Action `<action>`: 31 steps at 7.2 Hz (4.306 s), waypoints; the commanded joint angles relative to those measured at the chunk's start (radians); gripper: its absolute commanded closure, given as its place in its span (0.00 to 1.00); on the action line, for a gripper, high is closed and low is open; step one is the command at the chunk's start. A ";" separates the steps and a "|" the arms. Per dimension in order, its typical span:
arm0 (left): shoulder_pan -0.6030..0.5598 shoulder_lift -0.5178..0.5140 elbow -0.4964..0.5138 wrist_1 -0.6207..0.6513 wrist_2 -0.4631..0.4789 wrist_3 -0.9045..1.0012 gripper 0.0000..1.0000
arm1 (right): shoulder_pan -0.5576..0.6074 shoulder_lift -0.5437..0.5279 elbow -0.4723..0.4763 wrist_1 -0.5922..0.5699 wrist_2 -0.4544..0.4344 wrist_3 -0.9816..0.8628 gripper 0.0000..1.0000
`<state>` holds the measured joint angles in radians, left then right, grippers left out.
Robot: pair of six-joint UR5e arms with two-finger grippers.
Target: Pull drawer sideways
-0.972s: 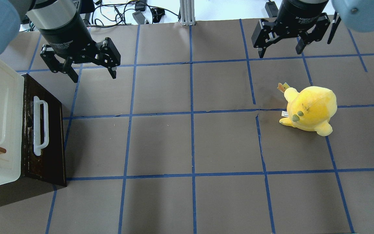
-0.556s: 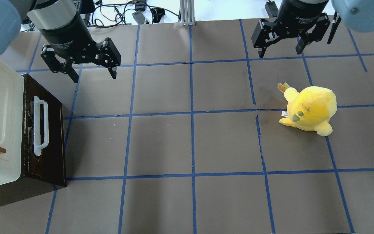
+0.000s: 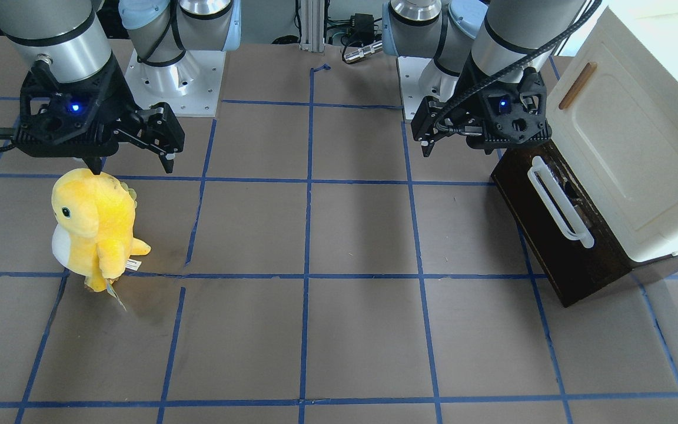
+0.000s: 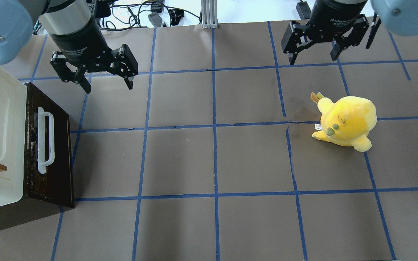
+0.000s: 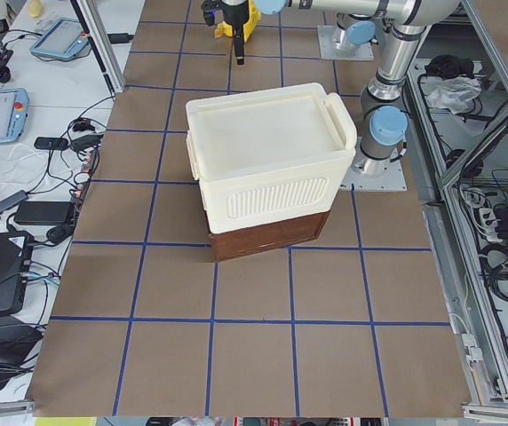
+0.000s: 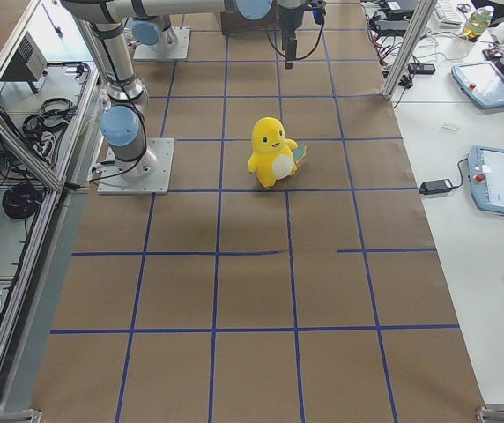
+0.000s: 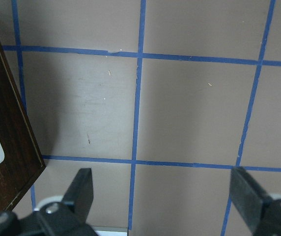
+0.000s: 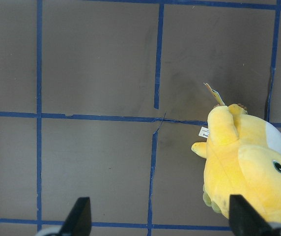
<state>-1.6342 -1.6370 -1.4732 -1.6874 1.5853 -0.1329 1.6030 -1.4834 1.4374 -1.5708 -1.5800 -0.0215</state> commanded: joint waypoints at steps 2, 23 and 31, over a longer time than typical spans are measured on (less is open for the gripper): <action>-0.099 -0.050 -0.112 0.044 0.086 -0.136 0.00 | 0.000 0.000 0.000 0.000 0.000 0.000 0.00; -0.024 -0.373 -0.447 -0.118 1.309 -0.579 0.84 | 0.000 0.000 0.000 0.000 0.000 0.000 0.00; -0.108 -0.385 -0.421 -0.118 1.320 -0.579 0.84 | 0.000 0.000 0.000 0.000 0.000 0.000 0.00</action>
<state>-1.7249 -2.0202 -1.9033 -1.8056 2.9051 -0.7118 1.6030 -1.4833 1.4373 -1.5708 -1.5801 -0.0221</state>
